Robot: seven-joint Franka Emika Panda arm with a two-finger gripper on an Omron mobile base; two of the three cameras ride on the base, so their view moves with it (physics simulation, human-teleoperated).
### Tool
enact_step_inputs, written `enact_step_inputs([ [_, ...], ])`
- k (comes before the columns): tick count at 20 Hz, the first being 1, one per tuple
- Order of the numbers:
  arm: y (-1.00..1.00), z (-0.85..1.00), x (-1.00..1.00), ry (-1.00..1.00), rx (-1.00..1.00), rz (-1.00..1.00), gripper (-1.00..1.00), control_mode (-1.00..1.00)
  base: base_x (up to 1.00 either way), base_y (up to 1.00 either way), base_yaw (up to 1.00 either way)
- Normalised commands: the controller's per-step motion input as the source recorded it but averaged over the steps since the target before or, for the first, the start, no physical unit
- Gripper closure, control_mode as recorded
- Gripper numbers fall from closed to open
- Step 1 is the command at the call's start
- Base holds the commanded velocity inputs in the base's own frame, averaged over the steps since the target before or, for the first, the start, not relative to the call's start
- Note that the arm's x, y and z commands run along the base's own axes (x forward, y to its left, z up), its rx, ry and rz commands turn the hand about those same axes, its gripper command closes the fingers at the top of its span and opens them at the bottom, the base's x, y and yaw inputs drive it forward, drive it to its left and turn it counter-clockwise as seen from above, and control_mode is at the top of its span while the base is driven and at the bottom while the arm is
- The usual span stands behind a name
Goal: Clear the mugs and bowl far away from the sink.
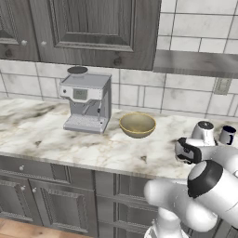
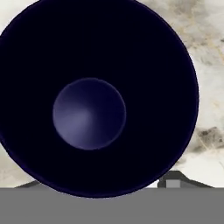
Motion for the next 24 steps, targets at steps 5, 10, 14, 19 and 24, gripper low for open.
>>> enact_step_inputs([
  [5,0.06,0.12,0.0,0.0,0.0,0.0,-1.0,-1.0,0.0,0.0,0.0],
  [10,0.08,0.34,0.0,0.0,0.0,0.0,-1.0,-1.0,0.0,0.0,0.0],
  [14,0.12,0.37,-0.07,0.0,0.0,0.0,-1.0,-1.0,0.0,0.0,0.0],
  [19,0.0,0.41,-0.5,-0.01,0.0,-0.01,-1.0,-1.0,0.0,0.0,0.0],
  [24,0.0,0.75,-0.73,-0.06,0.0,0.0,-1.0,-1.0,0.0,0.0,0.0],
])
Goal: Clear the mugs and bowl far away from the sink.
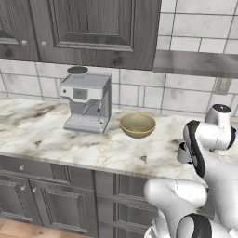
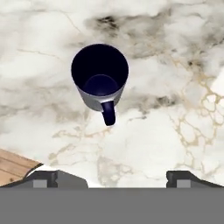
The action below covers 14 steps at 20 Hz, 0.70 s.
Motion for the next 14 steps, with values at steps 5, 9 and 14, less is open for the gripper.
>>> enact_step_inputs([
  [5,0.14,0.85,-0.92,-0.03,0.0,0.0,-1.0,-1.0,0.0,0.0,0.0],
  [9,0.36,0.8,-0.95,-0.06,-0.01,0.0,-1.0,-1.0,0.0,0.0,0.0],
  [14,0.47,0.9,-0.83,-0.08,-0.03,0.0,-1.0,-1.0,0.0,0.0,0.0],
])
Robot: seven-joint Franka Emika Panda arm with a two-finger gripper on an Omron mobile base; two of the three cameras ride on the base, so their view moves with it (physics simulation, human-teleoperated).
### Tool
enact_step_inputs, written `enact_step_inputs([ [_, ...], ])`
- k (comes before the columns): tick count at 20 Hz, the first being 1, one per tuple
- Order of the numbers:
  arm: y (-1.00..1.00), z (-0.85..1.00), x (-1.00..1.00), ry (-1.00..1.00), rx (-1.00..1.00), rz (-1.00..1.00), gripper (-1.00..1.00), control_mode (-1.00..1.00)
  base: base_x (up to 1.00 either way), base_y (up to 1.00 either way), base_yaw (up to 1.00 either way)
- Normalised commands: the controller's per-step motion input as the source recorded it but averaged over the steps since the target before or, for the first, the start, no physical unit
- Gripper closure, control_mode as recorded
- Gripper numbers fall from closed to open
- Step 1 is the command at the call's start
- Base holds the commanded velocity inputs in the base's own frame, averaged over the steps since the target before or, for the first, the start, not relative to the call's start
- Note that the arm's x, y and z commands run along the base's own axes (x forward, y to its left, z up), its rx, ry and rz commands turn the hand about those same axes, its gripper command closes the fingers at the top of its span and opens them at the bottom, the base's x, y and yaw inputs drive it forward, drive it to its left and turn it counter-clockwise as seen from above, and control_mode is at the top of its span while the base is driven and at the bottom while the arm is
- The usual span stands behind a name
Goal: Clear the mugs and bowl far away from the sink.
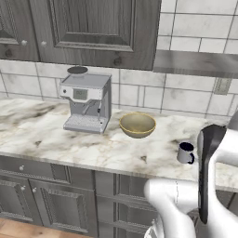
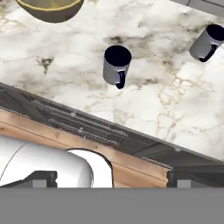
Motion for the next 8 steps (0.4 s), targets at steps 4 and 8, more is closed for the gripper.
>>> enact_step_inputs([
  [4,0.44,0.95,-0.66,-0.04,-0.02,0.0,-1.0,-1.0,0.0,0.0,0.0],
  [8,0.31,0.98,-0.62,0.0,0.0,0.0,-1.0,-1.0,0.0,0.0,0.0],
])
